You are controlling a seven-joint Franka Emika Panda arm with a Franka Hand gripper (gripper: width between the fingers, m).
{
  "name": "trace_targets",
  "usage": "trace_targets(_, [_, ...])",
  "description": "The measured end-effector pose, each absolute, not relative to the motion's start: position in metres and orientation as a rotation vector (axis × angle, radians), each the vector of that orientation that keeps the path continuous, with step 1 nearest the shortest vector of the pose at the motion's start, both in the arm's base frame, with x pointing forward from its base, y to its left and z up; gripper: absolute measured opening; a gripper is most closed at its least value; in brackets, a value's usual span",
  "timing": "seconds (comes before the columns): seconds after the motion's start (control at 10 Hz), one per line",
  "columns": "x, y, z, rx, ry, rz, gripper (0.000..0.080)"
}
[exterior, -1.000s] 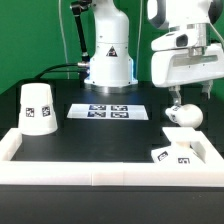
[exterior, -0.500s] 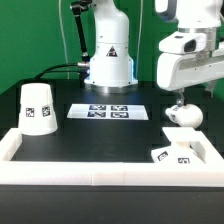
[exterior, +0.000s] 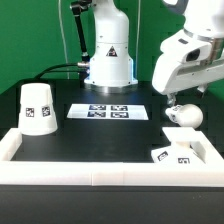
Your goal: Assemble lamp
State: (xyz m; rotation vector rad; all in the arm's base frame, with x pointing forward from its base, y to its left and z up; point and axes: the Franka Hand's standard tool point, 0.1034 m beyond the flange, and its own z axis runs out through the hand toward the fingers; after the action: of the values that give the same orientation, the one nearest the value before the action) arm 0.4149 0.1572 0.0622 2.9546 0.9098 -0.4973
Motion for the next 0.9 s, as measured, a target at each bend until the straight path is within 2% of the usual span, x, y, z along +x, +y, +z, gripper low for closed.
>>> trace_targets(0.6, [0.41, 0.147, 0.055, 2.658, 0.798, -1.177, 0.0699])
trace_targets(0.9, [0.418, 0.147, 0.049, 2.615, 0.76, -1.224, 0.0699])
